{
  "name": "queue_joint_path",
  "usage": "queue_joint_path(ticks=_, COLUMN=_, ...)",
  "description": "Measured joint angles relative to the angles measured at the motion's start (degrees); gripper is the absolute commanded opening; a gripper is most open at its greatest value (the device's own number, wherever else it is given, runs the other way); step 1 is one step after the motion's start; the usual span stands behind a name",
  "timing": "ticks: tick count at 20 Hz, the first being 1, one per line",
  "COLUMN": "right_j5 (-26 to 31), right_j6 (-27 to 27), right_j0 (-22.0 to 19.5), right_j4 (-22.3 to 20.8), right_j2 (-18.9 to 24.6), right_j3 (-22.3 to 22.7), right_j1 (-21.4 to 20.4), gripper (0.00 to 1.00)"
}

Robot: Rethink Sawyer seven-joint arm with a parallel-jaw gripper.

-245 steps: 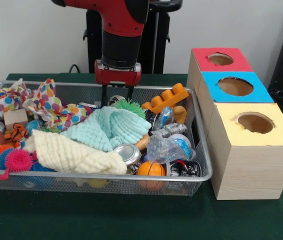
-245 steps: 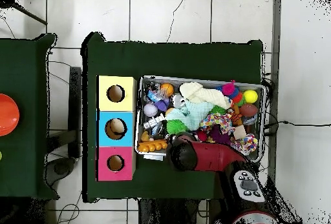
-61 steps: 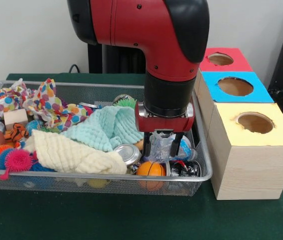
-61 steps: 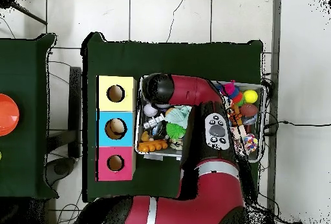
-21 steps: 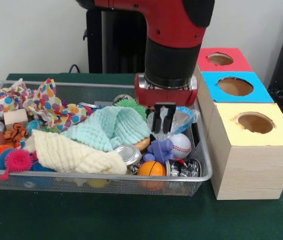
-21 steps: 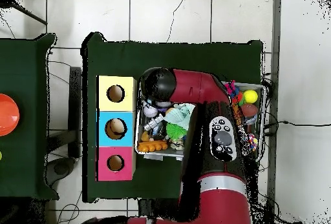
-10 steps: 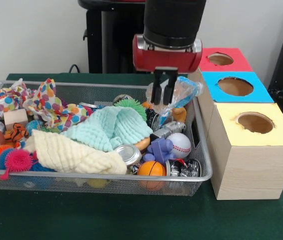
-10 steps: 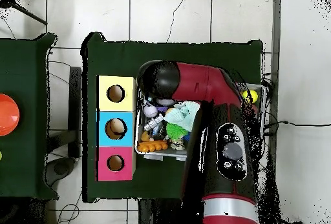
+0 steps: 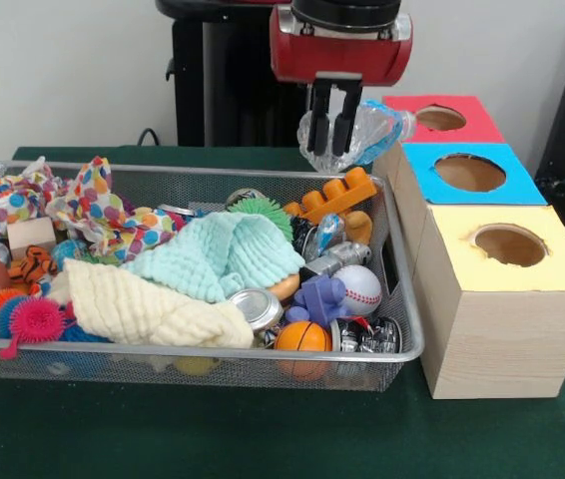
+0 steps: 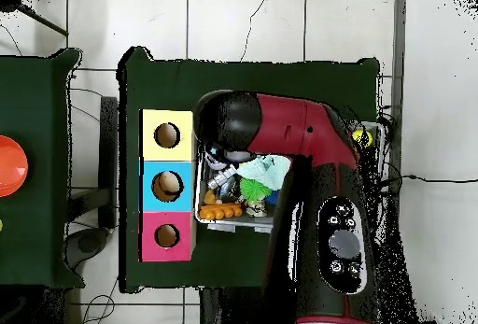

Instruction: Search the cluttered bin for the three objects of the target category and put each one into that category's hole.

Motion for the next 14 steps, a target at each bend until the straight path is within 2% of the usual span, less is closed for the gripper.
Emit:
queue_joint_path(ticks=5, right_j5=0.01, right_j6=0.00, right_j0=0.00, right_j4=1.34, right_j2=-0.01, right_j3=2.99, right_j1=-2.36, gripper=0.00)
queue_joint_path(ticks=14, right_j5=0.01, right_j6=0.00, right_j0=0.33, right_j4=3.66, right_j2=-0.02, right_j3=6.90, right_j1=-4.23, gripper=0.00)
